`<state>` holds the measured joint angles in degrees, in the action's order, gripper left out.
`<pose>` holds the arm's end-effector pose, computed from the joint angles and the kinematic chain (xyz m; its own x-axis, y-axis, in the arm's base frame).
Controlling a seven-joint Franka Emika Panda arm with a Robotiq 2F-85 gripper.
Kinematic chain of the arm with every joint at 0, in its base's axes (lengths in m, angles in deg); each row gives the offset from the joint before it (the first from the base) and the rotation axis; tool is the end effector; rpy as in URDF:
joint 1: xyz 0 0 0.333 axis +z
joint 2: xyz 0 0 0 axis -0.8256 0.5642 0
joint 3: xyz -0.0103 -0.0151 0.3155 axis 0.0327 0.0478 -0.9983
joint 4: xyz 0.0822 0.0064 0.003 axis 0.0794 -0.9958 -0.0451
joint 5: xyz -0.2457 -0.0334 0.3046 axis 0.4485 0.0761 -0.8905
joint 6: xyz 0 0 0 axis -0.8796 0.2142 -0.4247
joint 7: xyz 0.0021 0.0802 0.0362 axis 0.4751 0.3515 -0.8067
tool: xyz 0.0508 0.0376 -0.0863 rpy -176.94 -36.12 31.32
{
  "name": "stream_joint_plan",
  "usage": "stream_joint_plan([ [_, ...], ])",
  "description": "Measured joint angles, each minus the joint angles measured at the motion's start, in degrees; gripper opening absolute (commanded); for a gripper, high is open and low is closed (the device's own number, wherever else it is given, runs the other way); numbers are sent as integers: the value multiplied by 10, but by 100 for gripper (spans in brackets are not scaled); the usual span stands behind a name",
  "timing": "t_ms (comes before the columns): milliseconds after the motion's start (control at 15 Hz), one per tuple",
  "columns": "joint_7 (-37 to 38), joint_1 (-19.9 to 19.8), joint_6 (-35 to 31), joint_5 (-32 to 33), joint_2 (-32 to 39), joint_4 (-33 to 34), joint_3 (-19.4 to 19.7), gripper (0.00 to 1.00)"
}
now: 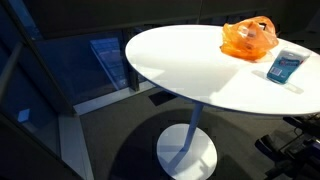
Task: Pick up the mentos container and put it in the orange plastic
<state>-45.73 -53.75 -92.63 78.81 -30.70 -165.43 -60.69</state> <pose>0.3699 0.0751 0.5056 0.9912 0.1228 0.0498 0.1136 -0.9809 0.1576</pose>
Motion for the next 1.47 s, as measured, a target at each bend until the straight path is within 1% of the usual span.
stream_joint_plan([
  [333,0,1,-1,0,11,1,6,100],
  [800,0,1,-31,-5,55,-2,34,100],
  [1200,-1,1,-77,-48,76,-36,53,100],
  [1467,-1,0,-103,-55,84,-62,67,100],
])
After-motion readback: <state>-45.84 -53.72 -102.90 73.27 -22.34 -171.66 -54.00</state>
